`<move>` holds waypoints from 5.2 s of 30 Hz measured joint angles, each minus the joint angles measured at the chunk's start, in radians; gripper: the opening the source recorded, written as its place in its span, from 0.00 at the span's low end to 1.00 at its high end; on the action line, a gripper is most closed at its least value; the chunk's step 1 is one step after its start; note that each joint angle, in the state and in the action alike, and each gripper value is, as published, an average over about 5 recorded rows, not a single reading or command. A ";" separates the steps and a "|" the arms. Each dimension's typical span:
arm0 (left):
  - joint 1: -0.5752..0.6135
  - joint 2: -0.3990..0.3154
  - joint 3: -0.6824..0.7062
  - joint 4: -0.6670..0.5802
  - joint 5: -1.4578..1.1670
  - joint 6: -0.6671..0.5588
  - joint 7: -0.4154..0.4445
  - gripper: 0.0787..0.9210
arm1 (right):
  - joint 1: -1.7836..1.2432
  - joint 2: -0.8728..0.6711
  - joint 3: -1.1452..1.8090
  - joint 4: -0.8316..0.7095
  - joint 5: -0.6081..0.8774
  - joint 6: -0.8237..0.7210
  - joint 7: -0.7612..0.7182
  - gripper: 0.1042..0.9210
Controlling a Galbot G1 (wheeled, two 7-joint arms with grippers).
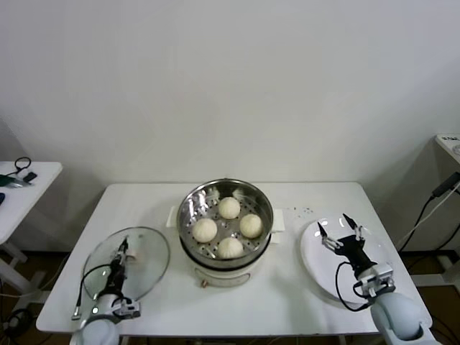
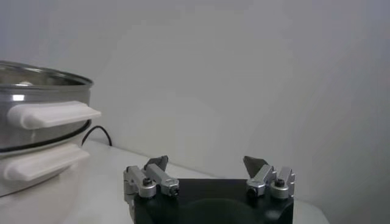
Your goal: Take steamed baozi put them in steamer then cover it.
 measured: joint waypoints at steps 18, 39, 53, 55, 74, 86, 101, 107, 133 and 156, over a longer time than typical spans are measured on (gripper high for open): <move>0.081 0.032 0.013 -0.148 -0.096 0.046 0.018 0.08 | 0.020 -0.014 -0.009 -0.015 -0.013 0.006 0.000 0.88; 0.283 0.124 0.047 -0.601 -0.179 0.357 0.064 0.08 | 0.053 -0.026 -0.016 -0.058 -0.012 0.020 -0.027 0.88; 0.184 0.261 0.252 -0.721 -0.174 0.560 0.180 0.08 | 0.093 -0.008 -0.035 -0.102 -0.026 0.027 -0.033 0.88; 0.148 0.266 0.308 -0.726 -0.163 0.590 0.210 0.08 | 0.098 -0.004 -0.036 -0.108 -0.030 0.030 -0.033 0.88; -0.168 0.129 0.733 -0.671 0.028 0.775 0.486 0.08 | 0.129 0.022 -0.041 -0.153 -0.061 0.036 -0.036 0.88; -0.273 -0.020 0.833 -0.547 0.121 0.779 0.528 0.08 | 0.124 0.040 -0.027 -0.161 -0.086 0.038 -0.031 0.88; -0.325 -0.084 0.865 -0.389 0.175 0.779 0.548 0.08 | 0.108 0.050 0.003 -0.165 -0.101 0.045 -0.032 0.88; -0.324 -0.095 0.863 -0.363 0.190 0.778 0.561 0.08 | 0.110 0.055 0.005 -0.170 -0.104 0.046 -0.032 0.88; -0.320 -0.099 0.849 -0.317 0.169 0.779 0.533 0.08 | 0.112 0.067 0.008 -0.172 -0.117 0.049 -0.036 0.88; -0.266 -0.029 0.829 -0.450 0.102 0.779 0.565 0.74 | 0.083 0.056 0.032 -0.105 -0.088 -0.097 -0.044 0.88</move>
